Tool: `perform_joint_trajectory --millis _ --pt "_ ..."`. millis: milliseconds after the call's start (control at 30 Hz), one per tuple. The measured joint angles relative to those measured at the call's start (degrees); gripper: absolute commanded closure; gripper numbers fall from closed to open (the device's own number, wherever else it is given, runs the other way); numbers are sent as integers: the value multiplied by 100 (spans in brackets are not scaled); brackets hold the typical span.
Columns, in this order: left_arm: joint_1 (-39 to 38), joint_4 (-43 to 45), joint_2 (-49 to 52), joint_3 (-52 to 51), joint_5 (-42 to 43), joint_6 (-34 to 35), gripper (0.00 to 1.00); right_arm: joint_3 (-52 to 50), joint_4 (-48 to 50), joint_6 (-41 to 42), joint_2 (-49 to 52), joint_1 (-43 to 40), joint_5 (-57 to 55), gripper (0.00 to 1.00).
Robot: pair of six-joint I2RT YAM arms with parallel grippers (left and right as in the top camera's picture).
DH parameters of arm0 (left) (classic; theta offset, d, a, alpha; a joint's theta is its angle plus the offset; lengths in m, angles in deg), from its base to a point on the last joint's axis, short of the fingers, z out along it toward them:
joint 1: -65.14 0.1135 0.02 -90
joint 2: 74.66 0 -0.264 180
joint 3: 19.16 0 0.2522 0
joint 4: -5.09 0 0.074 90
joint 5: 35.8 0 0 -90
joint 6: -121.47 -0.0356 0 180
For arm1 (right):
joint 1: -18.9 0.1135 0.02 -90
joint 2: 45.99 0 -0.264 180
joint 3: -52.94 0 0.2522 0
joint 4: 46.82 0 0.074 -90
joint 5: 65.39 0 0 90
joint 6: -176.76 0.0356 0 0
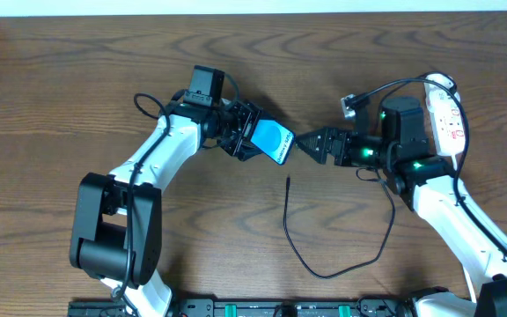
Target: Plug charger to phone and switch on socket
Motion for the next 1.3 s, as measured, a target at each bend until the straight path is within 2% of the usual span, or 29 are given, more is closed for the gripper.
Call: perform_joint_trajectory --millis 233,533,900,1167,1300 --pt "-151 -2 0 0 -59 511 93 2 -146 -232 0 284 -382 1" --pt "-527 0 0 0 -59 706 93 2 -463 -293 0 603 -1126 1" --pt "-946 61 0 0 -59 1067 93 0 -553 -291 0 638 -1462 1" --pt "-1266 479 0 0 -59 1447 93 2 -566 -293 0 649 -1672 1" --pt "-1298 487 0 0 -59 1596 93 0 -603 -297 0 649 -1755 7"
